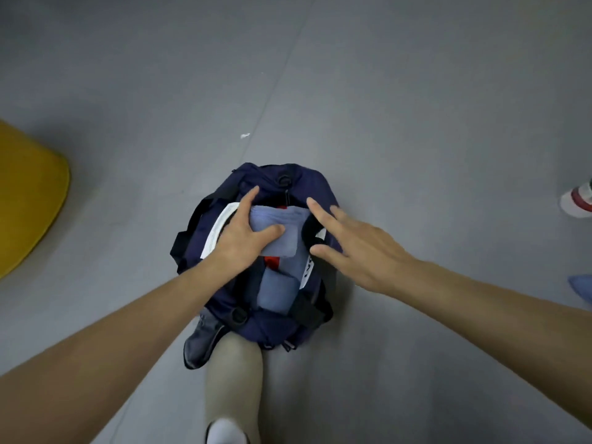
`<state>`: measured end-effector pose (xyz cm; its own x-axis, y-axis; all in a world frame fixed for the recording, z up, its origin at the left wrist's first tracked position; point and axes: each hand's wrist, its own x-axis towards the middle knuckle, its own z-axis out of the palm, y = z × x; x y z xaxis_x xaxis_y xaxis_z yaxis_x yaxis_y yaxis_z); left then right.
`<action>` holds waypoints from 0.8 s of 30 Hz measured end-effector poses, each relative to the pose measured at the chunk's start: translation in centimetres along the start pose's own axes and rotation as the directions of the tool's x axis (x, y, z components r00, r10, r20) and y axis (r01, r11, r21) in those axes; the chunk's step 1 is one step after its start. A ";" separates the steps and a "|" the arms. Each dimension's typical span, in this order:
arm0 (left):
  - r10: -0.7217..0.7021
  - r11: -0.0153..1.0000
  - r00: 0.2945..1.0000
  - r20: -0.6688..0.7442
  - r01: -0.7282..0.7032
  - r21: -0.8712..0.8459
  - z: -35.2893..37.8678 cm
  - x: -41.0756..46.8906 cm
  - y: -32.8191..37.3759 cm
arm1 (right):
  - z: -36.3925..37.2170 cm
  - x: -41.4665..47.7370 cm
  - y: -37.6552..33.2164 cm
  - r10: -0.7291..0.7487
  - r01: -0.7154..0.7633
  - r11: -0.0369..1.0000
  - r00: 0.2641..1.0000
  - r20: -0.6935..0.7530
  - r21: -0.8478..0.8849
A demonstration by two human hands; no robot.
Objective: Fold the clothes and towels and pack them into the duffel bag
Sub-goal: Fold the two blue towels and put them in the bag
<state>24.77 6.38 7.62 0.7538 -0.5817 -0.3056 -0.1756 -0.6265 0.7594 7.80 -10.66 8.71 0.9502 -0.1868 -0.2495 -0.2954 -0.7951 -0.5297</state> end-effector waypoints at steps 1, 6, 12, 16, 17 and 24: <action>-0.025 1.000 0.999 0.036 0.025 0.013 0.2 0.2 -1.4 | 1.8 1.3 0.0 0.036 -0.037 0.999 0.999 -0.039 -0.010; -0.161 0.986 0.980 0.116 0.153 0.070 1.1 1.9 -6.2 | 10.7 3.3 -1.0 0.247 -0.236 0.965 0.964 -0.095 0.115; -0.223 0.975 0.948 0.226 0.217 0.049 1.6 3.7 -7.2 | 11.9 4.1 -0.4 0.386 -0.370 0.907 0.921 -0.044 0.199; -0.148 0.988 0.977 0.154 0.138 0.073 2.1 3.0 -8.3 | 12.1 3.9 0.4 0.391 -0.372 0.901 0.919 -0.048 0.224; -0.104 0.989 0.990 0.093 0.093 0.114 2.4 2.6 -8.6 | 12.3 3.6 0.7 0.386 -0.366 0.904 0.921 -0.053 0.220; 0.382 0.704 0.921 -0.076 -0.237 0.669 3.9 0.3 -8.3 | 11.8 2.7 1.1 0.287 -0.267 0.909 0.958 -0.017 0.319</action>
<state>24.01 9.37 -1.04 0.6751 -0.7359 0.0523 -0.7262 -0.6503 0.2231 8.84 -5.24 -2.14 0.8270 -0.4169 -0.3771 -0.5539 -0.4892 -0.6737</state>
